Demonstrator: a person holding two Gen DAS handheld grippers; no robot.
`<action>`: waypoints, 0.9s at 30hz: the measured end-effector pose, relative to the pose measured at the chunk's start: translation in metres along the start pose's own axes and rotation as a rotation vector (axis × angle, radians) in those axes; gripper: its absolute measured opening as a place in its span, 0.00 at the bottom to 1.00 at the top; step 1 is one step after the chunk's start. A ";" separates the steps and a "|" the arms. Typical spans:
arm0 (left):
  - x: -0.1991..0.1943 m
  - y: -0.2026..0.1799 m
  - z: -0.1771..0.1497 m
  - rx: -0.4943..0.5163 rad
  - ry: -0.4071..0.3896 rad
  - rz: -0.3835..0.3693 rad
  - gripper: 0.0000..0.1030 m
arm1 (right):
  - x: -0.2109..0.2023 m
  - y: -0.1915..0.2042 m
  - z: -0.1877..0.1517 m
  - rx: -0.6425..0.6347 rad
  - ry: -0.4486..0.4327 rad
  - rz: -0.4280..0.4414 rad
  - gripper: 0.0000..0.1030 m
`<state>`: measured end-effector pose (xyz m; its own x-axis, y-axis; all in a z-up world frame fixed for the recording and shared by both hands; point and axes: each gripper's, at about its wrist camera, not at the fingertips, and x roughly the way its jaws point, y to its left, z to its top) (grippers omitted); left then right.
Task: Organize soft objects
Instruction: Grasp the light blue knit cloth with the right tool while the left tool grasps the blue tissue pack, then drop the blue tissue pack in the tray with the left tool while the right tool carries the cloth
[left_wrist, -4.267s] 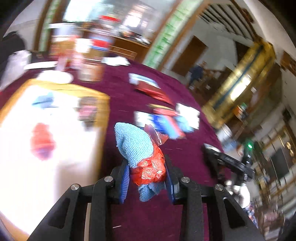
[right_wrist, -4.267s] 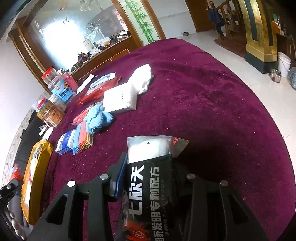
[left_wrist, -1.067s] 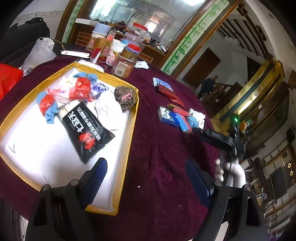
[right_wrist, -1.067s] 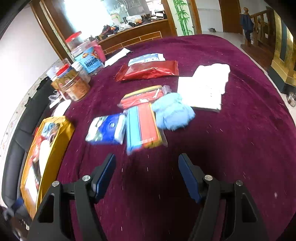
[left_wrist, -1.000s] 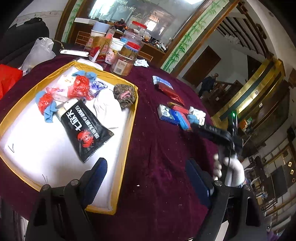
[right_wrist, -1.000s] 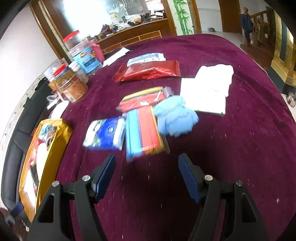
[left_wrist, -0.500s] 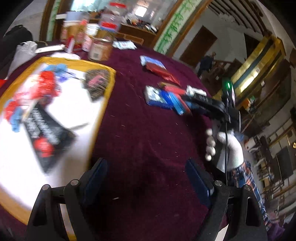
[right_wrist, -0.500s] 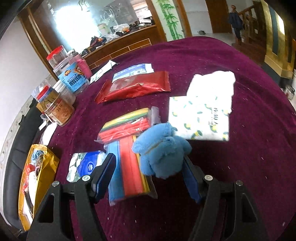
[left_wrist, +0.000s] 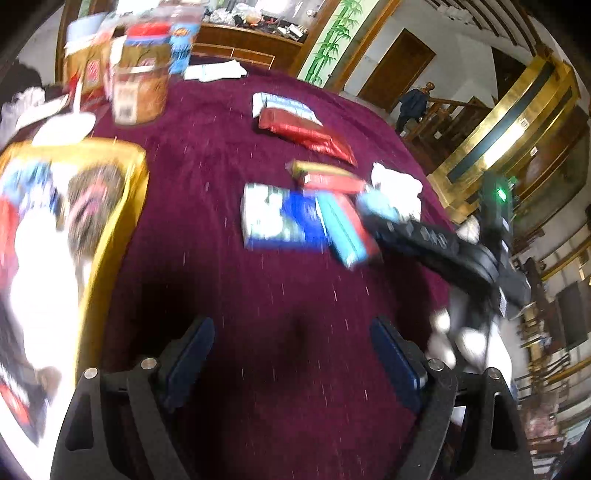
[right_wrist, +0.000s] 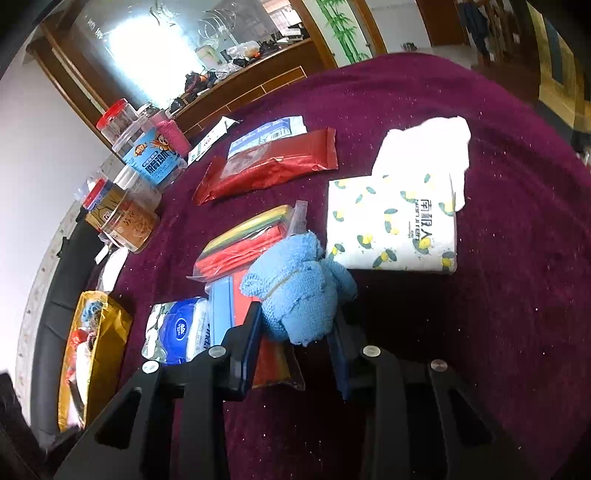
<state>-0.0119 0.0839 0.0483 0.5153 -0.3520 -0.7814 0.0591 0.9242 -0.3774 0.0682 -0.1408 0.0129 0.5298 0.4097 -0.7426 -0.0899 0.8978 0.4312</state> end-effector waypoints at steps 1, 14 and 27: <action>0.003 -0.001 0.008 0.007 -0.010 0.003 0.86 | -0.001 -0.001 0.000 0.007 0.004 0.003 0.31; 0.098 0.010 0.095 0.084 0.015 0.012 0.88 | 0.000 -0.013 0.003 0.066 0.028 0.052 0.31; 0.077 -0.052 0.024 0.469 0.140 0.006 0.89 | 0.002 -0.020 0.005 0.109 0.037 0.094 0.32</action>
<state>0.0451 0.0127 0.0196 0.3989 -0.3334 -0.8543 0.4517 0.8821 -0.1333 0.0754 -0.1594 0.0058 0.4916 0.4984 -0.7141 -0.0446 0.8334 0.5509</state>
